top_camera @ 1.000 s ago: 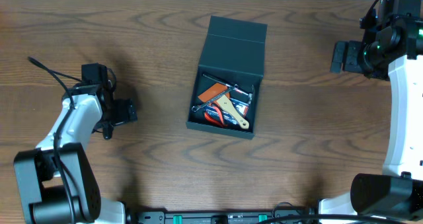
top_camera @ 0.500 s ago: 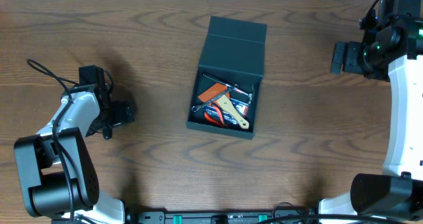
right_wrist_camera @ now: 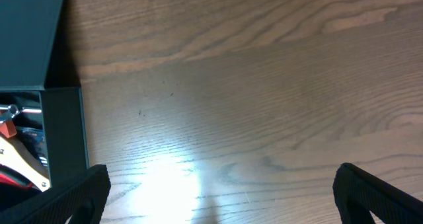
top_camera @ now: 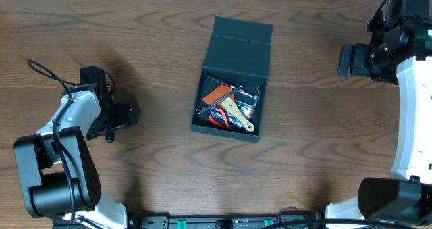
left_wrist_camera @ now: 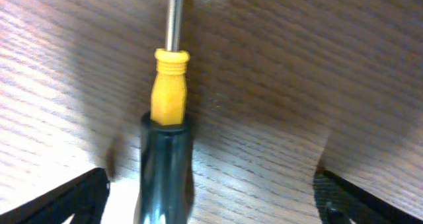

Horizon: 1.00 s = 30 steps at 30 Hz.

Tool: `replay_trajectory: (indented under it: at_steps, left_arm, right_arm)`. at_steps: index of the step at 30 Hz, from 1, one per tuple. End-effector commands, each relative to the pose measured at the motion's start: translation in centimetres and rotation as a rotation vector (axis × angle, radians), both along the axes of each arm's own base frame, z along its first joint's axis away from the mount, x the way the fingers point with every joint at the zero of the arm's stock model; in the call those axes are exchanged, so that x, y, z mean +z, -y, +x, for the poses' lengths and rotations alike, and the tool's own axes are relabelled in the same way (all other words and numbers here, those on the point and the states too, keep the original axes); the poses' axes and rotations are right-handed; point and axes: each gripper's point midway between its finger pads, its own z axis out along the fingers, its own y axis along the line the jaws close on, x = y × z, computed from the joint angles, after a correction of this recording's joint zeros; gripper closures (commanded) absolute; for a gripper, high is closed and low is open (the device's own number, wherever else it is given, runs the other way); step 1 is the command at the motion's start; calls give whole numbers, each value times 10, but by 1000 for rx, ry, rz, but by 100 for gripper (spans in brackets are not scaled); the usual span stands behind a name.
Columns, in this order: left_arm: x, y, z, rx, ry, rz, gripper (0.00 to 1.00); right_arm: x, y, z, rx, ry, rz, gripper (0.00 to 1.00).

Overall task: Pack container
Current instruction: 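Lower the left gripper onto the yellow-black screwdriver handle and grasp it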

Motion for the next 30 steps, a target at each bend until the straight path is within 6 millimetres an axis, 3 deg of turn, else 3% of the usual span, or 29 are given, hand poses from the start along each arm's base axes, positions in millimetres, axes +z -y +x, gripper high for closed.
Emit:
replay_trajectory:
  at_steps: [1, 5, 16, 22, 30]
  left_arm:
    - [-22, 3, -23, -17, -106, -8, 20]
    - [-22, 3, -23, -17, -106, -8, 45]
    - [-22, 3, -23, -17, -106, -8, 48]
    - [-22, 3, -23, -17, -105, -8, 78]
    - [-22, 3, -23, -16, -105, -8, 81]
  right_arm:
    - [-2, 4, -2, 4, -13, -12, 1]
    - [-2, 4, -2, 4, -14, -11, 1]
    - [-2, 4, -3, 3, -17, -11, 1]
    - [-2, 4, -3, 4, -17, -11, 1]
    - [-3, 4, -3, 4, -17, -11, 1]
